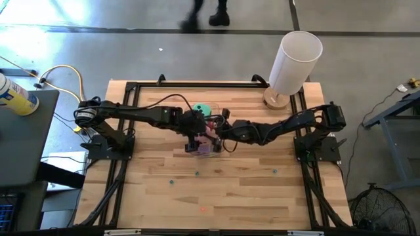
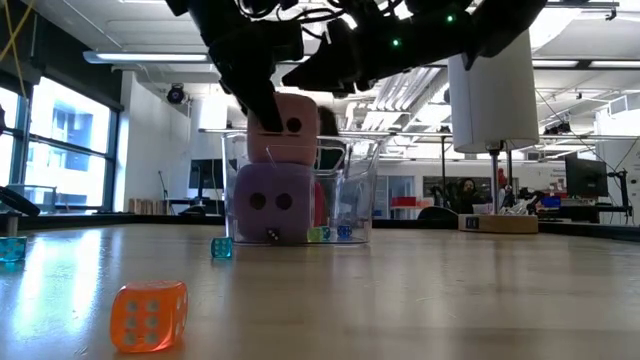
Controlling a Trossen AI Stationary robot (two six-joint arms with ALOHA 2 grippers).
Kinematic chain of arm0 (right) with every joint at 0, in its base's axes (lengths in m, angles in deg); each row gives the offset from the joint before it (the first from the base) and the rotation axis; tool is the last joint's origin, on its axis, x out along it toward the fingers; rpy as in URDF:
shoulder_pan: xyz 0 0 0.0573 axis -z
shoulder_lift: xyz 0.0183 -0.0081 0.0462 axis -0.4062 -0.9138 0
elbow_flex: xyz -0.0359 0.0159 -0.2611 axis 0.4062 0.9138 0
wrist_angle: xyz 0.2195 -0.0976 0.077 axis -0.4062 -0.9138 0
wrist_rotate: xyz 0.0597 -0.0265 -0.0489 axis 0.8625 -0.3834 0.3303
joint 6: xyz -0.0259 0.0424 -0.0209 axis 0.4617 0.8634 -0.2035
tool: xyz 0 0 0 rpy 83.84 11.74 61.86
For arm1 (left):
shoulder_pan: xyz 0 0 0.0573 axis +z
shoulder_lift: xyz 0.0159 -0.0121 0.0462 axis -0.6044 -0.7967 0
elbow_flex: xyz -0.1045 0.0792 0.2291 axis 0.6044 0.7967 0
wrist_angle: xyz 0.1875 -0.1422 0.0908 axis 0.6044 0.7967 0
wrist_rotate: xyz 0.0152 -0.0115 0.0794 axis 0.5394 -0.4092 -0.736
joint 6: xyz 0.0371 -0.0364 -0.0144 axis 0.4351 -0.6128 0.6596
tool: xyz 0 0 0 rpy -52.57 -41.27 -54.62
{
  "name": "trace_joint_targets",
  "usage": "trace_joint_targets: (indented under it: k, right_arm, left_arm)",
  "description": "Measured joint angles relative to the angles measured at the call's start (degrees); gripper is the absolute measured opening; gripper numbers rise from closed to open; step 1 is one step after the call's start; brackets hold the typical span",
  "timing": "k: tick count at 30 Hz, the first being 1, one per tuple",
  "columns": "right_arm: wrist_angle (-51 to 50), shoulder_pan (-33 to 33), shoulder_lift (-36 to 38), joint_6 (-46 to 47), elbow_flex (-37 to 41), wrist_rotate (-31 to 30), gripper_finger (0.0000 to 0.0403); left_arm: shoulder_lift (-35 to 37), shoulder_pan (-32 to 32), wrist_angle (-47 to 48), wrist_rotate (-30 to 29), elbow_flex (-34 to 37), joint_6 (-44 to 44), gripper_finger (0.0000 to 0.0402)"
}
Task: Pick & Place Dice
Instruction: Put the large pink die into the transparent bin
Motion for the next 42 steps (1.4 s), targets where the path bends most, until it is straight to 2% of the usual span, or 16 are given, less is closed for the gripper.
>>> trace_joint_targets:
  k: [11,17,26,34,42]
  right_arm:
    - [0.4,0.9,-1.6,3.5,0.0,1.6,0.0270]
    - [4.9,3.2,-5.9,6.5,-0.2,7.9,0.0270]
    - [4.9,6.0,-8.7,12.1,-0.3,12.5,0.0270]
    - [3.9,5.9,-8.8,11.9,-0.3,12.0,0.0270]
    - [3.2,6.0,-8.8,11.6,-0.3,10.7,0.0270]
  left_arm:
    - [0.2,0.0,-2.0,0.1,2.3,-0.9,0.0386]
    - [0.2,0.0,-1.6,0.0,2.4,-0.6,0.0386]
    - [0.1,0.1,-1.6,0.3,2.4,-0.4,0.0386]
    - [2.1,0.0,-1.2,0.5,2.7,0.8,0.0386]
    - [4.2,0.0,-0.5,-2.1,2.8,1.2,0.0386]
